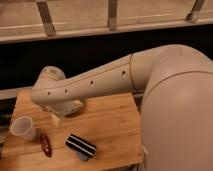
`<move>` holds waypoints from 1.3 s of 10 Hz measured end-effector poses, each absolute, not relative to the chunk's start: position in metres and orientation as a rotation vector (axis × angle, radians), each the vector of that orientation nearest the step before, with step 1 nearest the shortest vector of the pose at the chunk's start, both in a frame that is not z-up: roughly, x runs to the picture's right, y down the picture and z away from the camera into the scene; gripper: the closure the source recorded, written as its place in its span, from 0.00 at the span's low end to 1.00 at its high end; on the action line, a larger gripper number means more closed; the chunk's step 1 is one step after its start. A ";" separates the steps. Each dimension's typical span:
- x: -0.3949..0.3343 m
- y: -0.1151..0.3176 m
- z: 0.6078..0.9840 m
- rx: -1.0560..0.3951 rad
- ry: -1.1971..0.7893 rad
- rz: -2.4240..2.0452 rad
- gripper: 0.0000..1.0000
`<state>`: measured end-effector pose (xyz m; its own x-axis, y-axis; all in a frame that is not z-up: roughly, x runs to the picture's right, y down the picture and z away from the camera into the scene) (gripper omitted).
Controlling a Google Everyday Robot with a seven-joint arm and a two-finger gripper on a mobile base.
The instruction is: Pick up the ceramic cup
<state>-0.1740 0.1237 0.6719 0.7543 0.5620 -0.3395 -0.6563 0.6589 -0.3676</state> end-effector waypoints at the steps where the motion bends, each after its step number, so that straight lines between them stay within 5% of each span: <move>1: -0.174 0.124 0.672 -0.495 0.203 0.694 0.20; 6: -0.187 0.119 0.678 -0.500 0.184 0.675 0.20; 13: -0.314 0.067 0.719 -0.450 0.147 0.645 0.20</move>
<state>-0.3135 0.0672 0.7194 0.7925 0.5471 -0.2694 -0.6098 0.7068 -0.3586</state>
